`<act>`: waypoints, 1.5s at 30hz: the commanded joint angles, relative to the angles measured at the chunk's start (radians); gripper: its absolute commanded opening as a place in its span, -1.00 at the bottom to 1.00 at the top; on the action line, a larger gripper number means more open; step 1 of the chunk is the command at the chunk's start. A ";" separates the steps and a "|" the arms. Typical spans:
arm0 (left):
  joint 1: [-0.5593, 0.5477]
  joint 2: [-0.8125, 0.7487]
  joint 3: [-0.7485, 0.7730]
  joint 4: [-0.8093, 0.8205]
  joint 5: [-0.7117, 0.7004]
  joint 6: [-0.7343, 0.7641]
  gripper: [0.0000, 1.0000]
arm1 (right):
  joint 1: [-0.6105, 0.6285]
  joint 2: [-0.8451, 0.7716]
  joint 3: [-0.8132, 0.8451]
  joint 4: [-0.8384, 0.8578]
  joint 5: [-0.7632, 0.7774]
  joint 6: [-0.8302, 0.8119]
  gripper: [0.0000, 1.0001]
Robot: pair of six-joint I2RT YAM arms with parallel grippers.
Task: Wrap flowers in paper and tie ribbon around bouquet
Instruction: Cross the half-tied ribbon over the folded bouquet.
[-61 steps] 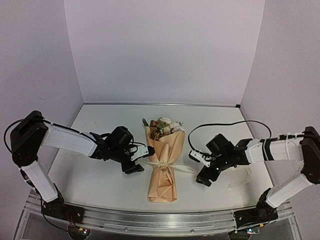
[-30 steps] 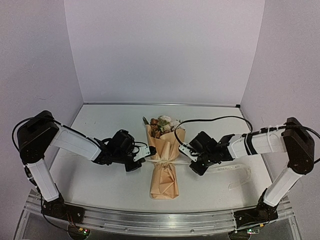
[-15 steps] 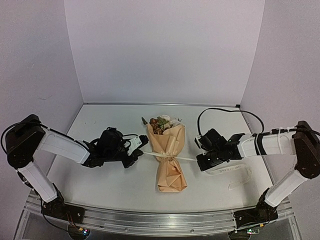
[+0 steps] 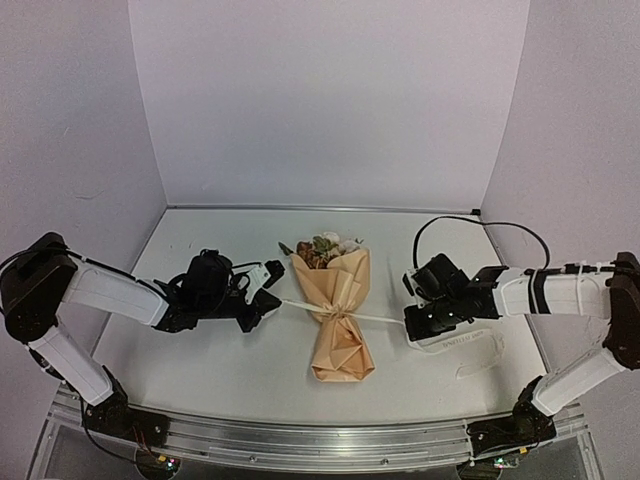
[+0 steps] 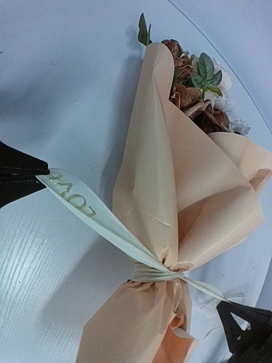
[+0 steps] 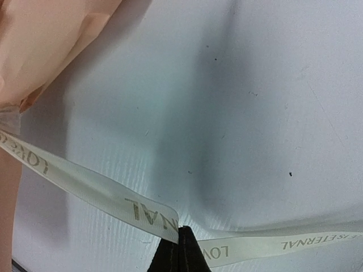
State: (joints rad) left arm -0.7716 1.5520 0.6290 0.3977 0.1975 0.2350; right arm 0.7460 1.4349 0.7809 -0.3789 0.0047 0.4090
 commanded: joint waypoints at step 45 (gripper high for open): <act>-0.301 0.462 0.782 -0.445 0.262 0.266 -0.39 | -0.077 -0.021 0.113 -0.222 -0.148 0.040 0.41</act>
State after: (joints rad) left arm -1.0618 2.0011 1.3448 -0.0370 0.4431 0.4653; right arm 0.6830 1.4606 0.9061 -0.5940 -0.1516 0.4349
